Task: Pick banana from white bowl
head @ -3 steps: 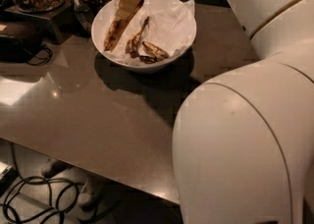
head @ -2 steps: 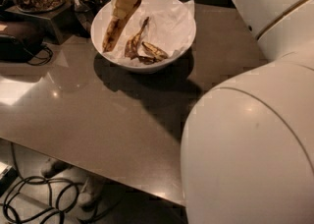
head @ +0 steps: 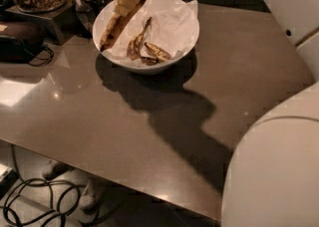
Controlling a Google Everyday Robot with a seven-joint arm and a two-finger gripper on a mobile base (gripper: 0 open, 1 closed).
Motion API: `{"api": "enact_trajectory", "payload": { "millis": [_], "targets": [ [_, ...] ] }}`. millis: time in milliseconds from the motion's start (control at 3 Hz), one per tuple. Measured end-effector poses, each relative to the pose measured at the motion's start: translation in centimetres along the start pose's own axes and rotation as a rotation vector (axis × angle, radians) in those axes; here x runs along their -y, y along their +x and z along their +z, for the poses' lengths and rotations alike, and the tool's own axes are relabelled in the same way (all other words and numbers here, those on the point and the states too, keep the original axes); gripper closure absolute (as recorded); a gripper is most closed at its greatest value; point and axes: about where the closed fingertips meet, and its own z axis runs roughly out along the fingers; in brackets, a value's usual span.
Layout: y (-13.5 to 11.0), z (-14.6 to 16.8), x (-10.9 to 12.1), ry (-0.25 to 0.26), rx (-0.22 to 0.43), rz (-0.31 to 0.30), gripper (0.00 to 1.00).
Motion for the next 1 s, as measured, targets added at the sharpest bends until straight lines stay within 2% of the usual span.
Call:
{"api": "enact_trajectory", "payload": {
  "millis": [333, 667, 1000],
  "targets": [
    [-1.28, -2.25, -0.73, 0.024, -0.002, -0.027, 1.0],
    [-1.29, -2.25, -0.75, 0.024, -0.002, -0.027, 1.0],
    [-1.96, -2.5, -1.73, 0.014, 0.024, -0.001, 1.0]
  ]
}}
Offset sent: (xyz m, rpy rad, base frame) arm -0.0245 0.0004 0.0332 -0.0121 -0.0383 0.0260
